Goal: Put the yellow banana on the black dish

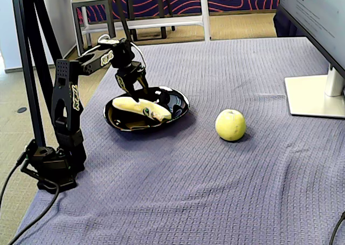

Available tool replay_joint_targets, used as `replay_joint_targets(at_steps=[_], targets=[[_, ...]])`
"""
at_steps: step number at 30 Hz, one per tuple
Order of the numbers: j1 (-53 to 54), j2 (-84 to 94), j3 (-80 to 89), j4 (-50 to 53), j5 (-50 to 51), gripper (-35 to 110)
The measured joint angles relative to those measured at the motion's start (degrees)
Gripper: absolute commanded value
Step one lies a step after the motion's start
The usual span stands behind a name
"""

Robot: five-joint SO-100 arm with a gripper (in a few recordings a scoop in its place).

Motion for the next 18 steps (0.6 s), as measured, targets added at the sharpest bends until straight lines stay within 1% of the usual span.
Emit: replay_joint_targets(at_steps=[3, 9, 13, 18], targets=[[0.26, 0.00, 0.00, 0.00, 0.09, 13], [1.32, 0.97, 0.00, 0.09, 0.09, 0], [2.90, 6.24, 0.53, 2.29, 0.18, 0], [7.56, 16.35, 6.06, 4.22, 0.53, 0]])
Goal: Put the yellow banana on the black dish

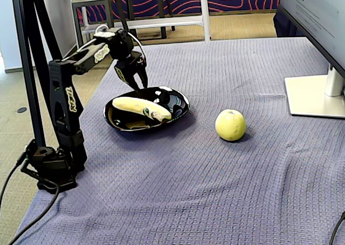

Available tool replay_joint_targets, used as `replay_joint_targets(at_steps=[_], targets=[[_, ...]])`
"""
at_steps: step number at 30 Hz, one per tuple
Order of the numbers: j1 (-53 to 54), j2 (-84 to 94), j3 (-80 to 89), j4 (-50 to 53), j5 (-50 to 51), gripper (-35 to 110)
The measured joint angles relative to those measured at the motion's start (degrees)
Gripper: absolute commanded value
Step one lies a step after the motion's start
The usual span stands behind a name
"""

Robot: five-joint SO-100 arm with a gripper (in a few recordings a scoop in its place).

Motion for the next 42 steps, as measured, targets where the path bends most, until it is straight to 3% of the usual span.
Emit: replay_joint_targets(at_steps=[14, 42], targets=[[22.68, 29.62, 28.48, -3.52, -10.72, 0], [54.32, 74.88, 55.55, 2.11, -12.48, 0]])
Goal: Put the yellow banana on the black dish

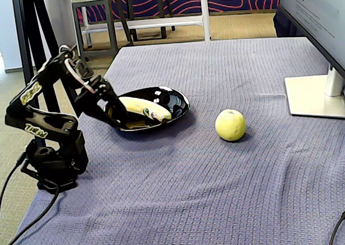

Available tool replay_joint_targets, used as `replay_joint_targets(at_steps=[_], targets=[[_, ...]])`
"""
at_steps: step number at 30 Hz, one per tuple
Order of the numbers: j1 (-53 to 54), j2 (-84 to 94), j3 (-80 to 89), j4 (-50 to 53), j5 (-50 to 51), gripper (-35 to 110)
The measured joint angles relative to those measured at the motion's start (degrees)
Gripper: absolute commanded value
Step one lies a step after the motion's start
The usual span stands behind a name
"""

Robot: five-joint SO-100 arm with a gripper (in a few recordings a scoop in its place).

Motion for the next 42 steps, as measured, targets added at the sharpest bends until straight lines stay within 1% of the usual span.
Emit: replay_joint_targets(at_steps=[6, 8, 13, 22, 33, 42], targets=[[4.57, 1.49, 5.45, -3.52, 0.09, 0], [6.15, 4.22, 8.35, -4.39, -2.20, 0], [5.89, 9.49, 14.50, -8.09, -4.13, 0], [6.24, 12.66, 16.61, -5.01, -1.14, 0], [6.86, 13.27, 19.86, -3.87, -1.05, 0], [3.16, 14.15, 19.86, -3.87, 0.62, 0]])
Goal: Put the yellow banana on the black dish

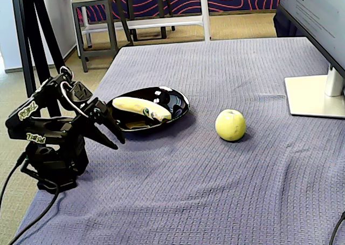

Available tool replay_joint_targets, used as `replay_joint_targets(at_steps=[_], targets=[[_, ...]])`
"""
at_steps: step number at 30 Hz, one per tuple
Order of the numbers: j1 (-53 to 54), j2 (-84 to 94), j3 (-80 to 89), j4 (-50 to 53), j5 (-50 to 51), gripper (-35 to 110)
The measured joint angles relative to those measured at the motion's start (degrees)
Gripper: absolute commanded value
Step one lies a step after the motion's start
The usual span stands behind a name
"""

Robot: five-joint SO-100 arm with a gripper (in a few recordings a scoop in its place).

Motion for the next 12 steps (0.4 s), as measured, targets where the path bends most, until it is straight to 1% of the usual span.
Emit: replay_joint_targets(at_steps=[12], targets=[[1.93, 0.26, 0.79, -0.35, 0.26, 0]])
